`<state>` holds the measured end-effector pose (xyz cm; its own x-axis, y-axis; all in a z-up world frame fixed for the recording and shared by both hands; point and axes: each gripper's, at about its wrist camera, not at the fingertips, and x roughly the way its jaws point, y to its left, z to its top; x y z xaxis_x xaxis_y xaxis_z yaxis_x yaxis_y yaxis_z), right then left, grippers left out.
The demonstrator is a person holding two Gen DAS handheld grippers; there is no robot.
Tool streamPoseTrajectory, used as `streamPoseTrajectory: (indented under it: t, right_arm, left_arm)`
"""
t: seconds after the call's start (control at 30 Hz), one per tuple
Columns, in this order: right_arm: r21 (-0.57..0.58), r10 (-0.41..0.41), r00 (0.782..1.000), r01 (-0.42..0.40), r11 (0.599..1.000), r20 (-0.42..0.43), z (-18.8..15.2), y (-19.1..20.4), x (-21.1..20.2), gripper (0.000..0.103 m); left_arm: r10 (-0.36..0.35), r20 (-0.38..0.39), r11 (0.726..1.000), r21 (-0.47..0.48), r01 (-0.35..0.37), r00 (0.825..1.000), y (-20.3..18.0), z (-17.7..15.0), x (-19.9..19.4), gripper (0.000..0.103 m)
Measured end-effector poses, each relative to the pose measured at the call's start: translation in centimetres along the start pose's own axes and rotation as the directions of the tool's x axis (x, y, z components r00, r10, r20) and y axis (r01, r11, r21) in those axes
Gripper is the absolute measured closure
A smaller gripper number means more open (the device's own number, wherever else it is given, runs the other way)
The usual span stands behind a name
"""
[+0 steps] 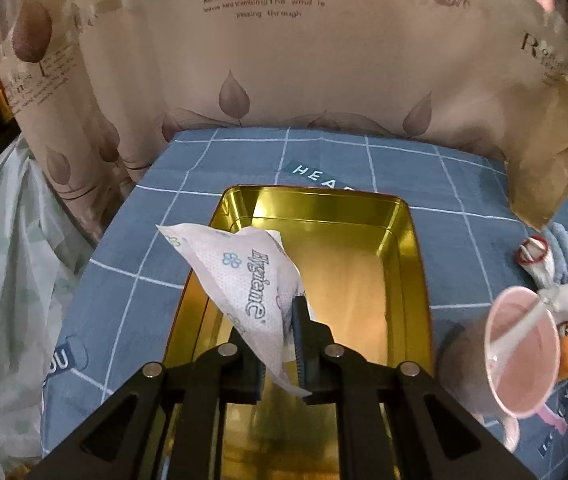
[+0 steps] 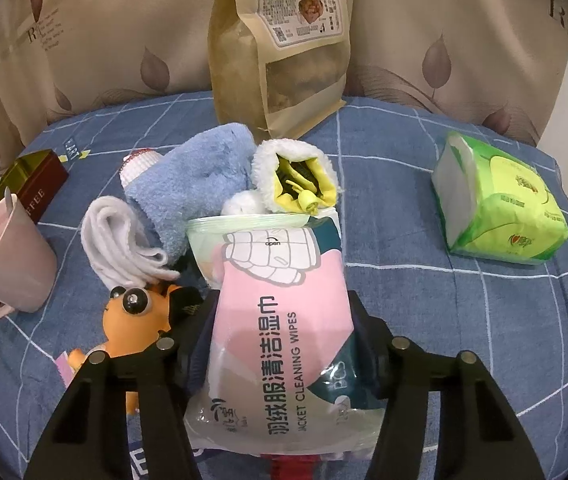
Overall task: Organize soft objects
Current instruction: 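Release the white packet into the tin tray with left gripper while right grasps pink packet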
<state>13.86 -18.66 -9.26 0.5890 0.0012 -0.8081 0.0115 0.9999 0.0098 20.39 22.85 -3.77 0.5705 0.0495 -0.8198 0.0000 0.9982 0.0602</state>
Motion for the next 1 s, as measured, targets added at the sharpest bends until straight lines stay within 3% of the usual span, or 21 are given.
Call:
streamPoseTrajectory:
  t: [0.53, 0.8, 1.0]
  right_arm:
    - [0.043, -0.019, 0.997, 0.016, 0.999, 0.068, -0.5, -1.0, -2.4, 0.050]
    - [0.063, -0.025, 0.995, 0.019, 0.998, 0.094, -0.8, -1.1, -3.8, 0.050]
    - [0.073, -0.026, 0.993, 0.017, 0.997, 0.117, -1.0, -1.0, -4.9, 0.050]
  left_arm:
    - [0.045, -0.076, 0.999, 0.005, -0.045, 0.996, 1.0, 0.5, 5.0, 0.091]
    - [0.058, -0.048, 0.998, 0.003, -0.058, 0.997, 1.4, 0.0, 3.3, 0.049]
    - [0.057, -0.010, 0.998, -0.014, -0.057, 0.998, 2.1, -0.3, 0.8, 0.047]
